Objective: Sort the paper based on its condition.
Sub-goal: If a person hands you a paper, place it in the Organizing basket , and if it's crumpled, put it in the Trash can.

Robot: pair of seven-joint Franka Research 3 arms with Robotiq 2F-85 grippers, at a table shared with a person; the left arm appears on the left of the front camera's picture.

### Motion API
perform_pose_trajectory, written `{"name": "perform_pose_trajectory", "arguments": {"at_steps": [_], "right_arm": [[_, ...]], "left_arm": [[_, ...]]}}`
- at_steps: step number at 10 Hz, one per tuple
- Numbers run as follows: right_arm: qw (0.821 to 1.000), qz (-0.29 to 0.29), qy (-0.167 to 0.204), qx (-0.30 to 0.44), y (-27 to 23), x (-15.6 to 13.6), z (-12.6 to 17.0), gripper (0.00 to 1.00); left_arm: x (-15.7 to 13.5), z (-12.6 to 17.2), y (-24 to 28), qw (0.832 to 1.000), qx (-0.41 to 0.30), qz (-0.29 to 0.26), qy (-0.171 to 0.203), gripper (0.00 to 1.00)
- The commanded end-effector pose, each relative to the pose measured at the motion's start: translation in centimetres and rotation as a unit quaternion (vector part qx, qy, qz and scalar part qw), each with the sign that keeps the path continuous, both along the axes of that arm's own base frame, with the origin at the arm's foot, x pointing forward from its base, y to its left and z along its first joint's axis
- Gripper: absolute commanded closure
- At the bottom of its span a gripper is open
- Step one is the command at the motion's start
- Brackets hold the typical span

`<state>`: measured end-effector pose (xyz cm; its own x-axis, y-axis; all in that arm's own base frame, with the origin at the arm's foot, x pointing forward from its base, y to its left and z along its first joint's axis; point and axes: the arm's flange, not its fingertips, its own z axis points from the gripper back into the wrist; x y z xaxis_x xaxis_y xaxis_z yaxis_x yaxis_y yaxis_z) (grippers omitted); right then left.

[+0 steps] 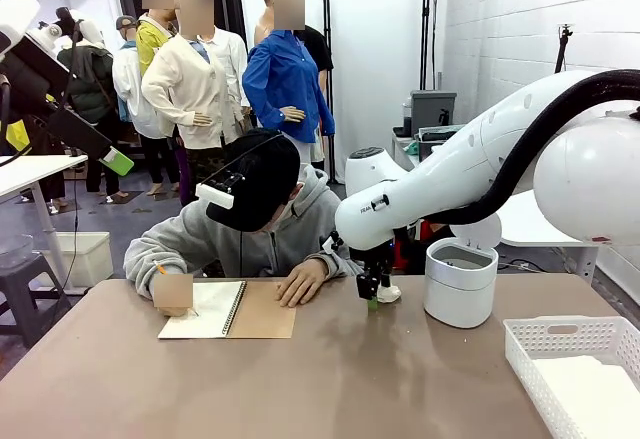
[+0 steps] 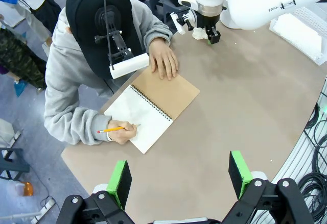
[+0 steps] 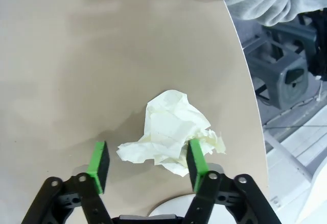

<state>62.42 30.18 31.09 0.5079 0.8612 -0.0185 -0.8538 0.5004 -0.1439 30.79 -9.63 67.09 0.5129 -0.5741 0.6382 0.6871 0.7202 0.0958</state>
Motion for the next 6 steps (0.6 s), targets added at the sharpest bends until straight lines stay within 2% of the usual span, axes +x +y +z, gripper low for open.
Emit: {"name": "perform_pose_trajectory", "arguments": {"at_steps": [1,2,4,6], "right_arm": [[1.0,-0.003,-0.015,-0.012,-0.1,0.3,-0.2,0.87],[1.0,-0.002,-0.014,-0.011,-0.1,0.3,0.0,1.0],[1.0,0.0,-0.012,-0.009,-0.4,-0.1,0.4,1.0],[1.0,-0.003,-0.013,0.004,-0.8,-0.7,2.0,1.0]], "left_arm": [[0.0,0.0,0.1,1.0,-0.004,-0.002,0.001,0.0],[0.0,0.0,0.1,1.0,-0.004,-0.002,0.001,0.0],[0.0,0.0,0.1,1.0,-0.004,-0.002,0.001,0.0],[0.0,0.0,0.1,1.0,-0.004,-0.002,0.001,0.0]]}}
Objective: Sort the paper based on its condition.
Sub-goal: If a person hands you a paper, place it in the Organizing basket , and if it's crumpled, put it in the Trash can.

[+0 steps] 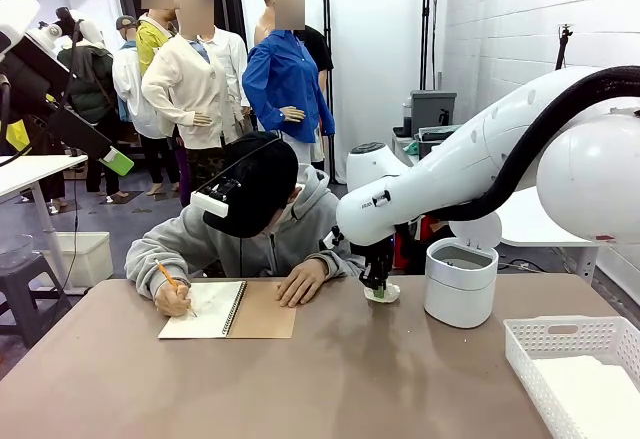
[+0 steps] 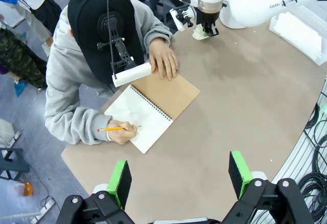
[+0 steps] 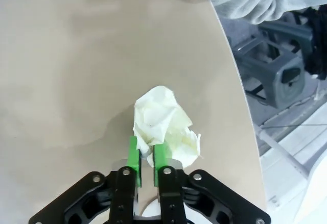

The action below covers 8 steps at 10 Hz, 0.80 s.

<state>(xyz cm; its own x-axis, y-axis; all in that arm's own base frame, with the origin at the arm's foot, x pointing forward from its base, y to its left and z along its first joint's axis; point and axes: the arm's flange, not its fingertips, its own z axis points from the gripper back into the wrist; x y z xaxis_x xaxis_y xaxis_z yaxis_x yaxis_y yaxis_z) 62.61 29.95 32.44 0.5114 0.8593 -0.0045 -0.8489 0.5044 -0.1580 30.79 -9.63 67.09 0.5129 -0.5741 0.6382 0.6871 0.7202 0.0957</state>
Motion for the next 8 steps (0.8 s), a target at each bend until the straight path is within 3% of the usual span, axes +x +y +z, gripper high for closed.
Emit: {"name": "perform_pose_trajectory", "arguments": {"at_steps": [1,8], "right_arm": [[1.0,0.006,-0.008,0.007,-1.1,-2.0,2.4,1.0],[0.996,0.008,-0.011,0.093,-4.5,-7.8,16.4,1.0]], "left_arm": [[0.0,0.0,0.1,1.0,-0.004,-0.002,0.001,0.0],[0.0,0.0,0.1,1.0,-0.004,-0.002,0.001,0.0]]}}
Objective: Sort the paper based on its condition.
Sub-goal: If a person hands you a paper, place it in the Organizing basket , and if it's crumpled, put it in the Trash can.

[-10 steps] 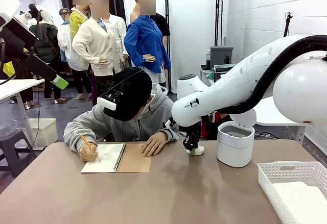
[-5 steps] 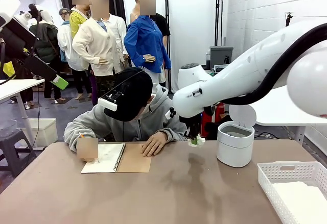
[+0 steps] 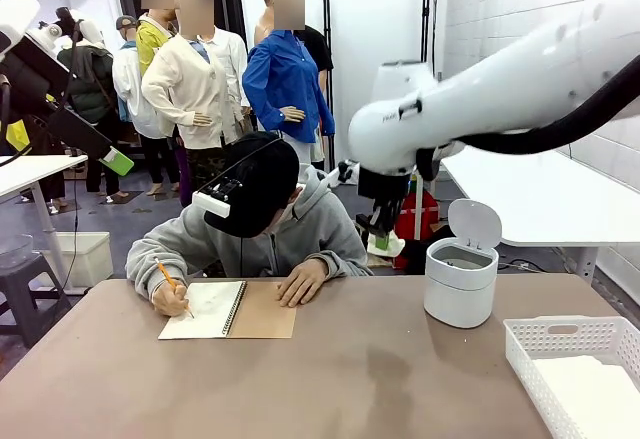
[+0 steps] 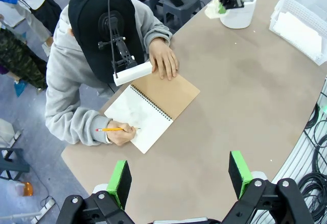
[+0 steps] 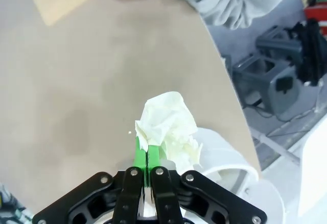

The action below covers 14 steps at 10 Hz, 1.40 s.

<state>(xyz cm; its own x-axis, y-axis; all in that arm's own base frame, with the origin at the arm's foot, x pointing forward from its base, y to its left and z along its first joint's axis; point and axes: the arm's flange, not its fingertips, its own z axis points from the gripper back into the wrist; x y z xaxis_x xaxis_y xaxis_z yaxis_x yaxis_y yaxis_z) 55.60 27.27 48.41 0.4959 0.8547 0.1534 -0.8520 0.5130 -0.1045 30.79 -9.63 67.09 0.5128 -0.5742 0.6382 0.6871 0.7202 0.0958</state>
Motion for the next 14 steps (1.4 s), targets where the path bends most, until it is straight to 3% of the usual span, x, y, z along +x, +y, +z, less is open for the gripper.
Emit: {"name": "perform_pose_trajectory", "arguments": {"at_steps": [1,4,10,11,14], "right_arm": [[1.0,-0.012,0.006,0.02,-3.2,-0.9,2.2,1.0],[0.998,-0.06,-0.002,-0.006,-7.6,-0.7,4.4,1.0],[0.993,-0.104,0.001,-0.049,-11.6,-1.2,4.2,1.0],[0.992,-0.106,-0.005,-0.066,-11.7,-0.9,4.0,0.94],[0.991,-0.103,-0.007,-0.089,-12.1,-0.9,3.8,0.4]], "left_arm": [[0.0,0.0,0.1,1.0,-0.004,-0.002,0.001,0.0],[0.0,0.0,0.1,1.0,-0.004,-0.002,0.001,0.0],[0.0,0.0,0.1,1.0,-0.004,-0.002,0.001,0.0],[0.0,0.0,0.1,1.0,-0.004,-0.002,0.001,0.0],[0.0,0.0,0.1,1.0,-0.004,-0.002,0.001,0.0]]}}
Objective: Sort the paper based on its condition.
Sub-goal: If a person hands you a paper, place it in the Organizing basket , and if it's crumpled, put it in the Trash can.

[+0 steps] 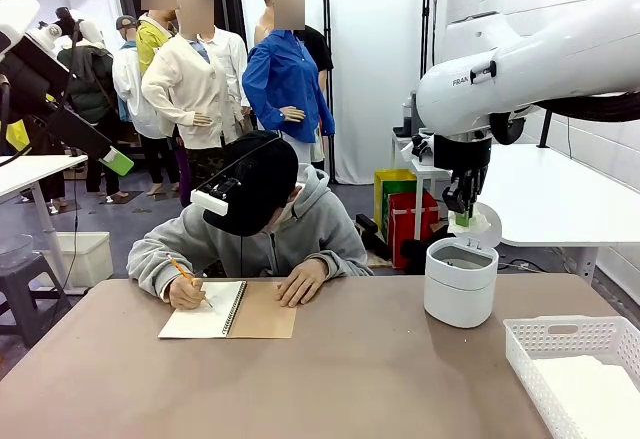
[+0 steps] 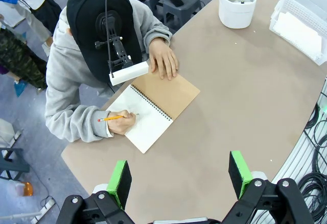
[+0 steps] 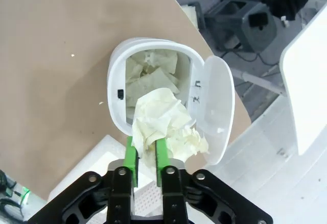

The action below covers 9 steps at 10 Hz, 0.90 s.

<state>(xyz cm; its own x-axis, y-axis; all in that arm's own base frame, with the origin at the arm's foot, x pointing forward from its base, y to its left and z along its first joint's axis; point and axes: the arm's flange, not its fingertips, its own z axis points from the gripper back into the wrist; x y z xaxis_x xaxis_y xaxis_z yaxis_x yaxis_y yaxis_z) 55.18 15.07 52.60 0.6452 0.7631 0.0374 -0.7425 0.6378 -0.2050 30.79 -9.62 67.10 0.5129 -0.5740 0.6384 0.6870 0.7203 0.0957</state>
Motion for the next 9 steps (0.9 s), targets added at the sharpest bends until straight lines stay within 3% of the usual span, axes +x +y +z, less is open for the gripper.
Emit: {"name": "perform_pose_trajectory", "arguments": {"at_steps": [1,2,3,9], "right_arm": [[1.0,-0.01,0.002,-0.012,0.13,-0.48,-0.39,0.22],[1.0,-0.009,0.004,-0.011,0.17,-0.47,-0.46,0.03],[1.0,-0.007,0.002,-0.011,0.2,-0.43,-0.44,0.0],[1.0,-0.001,-0.003,0.009,0.14,-1.15,0.01,0.0]], "left_arm": [[0.02,0.02,0.13,1.0,-0.004,-0.002,0.001,0.0],[0.02,0.02,0.13,1.0,-0.004,-0.002,0.001,0.0],[0.02,0.02,0.13,1.0,-0.004,-0.002,0.001,0.0],[0.02,0.02,0.13,1.0,-0.004,-0.002,0.001,0.0]]}}
